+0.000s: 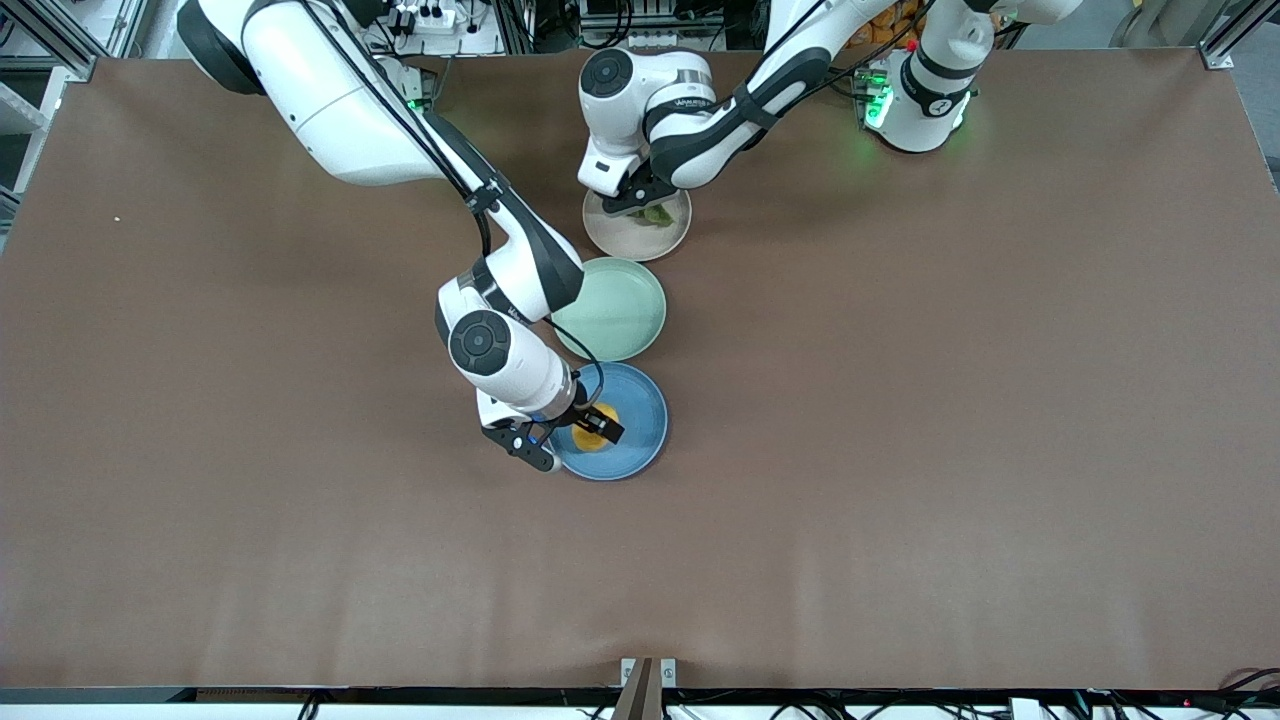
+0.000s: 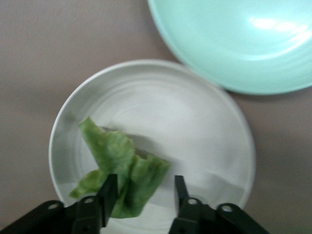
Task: Place lemon and lettuce in plates
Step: 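Release the lemon on the blue plate while the left gripper releases lettuce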
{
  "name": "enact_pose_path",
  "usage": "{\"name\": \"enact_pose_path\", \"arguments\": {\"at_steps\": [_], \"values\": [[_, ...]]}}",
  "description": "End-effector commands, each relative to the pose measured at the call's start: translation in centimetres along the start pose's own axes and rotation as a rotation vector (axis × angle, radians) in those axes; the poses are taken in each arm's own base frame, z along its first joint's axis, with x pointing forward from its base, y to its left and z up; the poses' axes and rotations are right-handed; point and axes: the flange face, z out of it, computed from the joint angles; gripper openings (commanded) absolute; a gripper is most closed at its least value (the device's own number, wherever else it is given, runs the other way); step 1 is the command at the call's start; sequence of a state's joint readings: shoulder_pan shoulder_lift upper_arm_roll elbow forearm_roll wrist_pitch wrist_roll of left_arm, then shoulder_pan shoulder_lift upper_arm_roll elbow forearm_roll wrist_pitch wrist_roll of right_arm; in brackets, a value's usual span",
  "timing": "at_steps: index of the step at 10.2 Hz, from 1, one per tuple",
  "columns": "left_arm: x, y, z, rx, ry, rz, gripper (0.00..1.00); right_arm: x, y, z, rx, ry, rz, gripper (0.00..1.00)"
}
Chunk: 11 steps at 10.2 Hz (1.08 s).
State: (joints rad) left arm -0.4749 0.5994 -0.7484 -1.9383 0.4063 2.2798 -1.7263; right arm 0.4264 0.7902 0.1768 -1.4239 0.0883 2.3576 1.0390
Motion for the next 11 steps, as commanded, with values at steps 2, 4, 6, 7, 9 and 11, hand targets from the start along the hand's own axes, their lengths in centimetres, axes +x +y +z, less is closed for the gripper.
{"name": "enact_pose_path", "arguments": {"at_steps": [2,4,6,7,9,11], "values": [[5.7,-0.7,-8.5,-0.093,0.134,-0.011,1.00,5.1,3.1,-4.7,-0.125,0.021,-0.084,1.00],[9.2,-2.7,-14.0,-0.097,0.215,0.054,1.00,9.9,6.8,-10.6,-0.198,0.032,-0.201,1.00],[12.8,-5.3,-18.9,-0.109,0.232,0.088,1.00,13.4,11.8,-16.3,-0.281,-0.039,-0.312,1.00],[15.1,-7.4,-21.7,-0.103,0.272,0.065,1.00,15.3,14.4,-19.3,-0.301,-0.056,-0.368,1.00],[18.3,-10.7,-25.5,-0.086,0.339,0.012,1.00,17.3,17.7,-25.0,-0.293,-0.037,-0.416,1.00],[22.2,-13.7,-27.6,-0.099,0.317,0.073,1.00,17.5,21.2,-31.0,-0.299,-0.064,-0.455,1.00]]}}
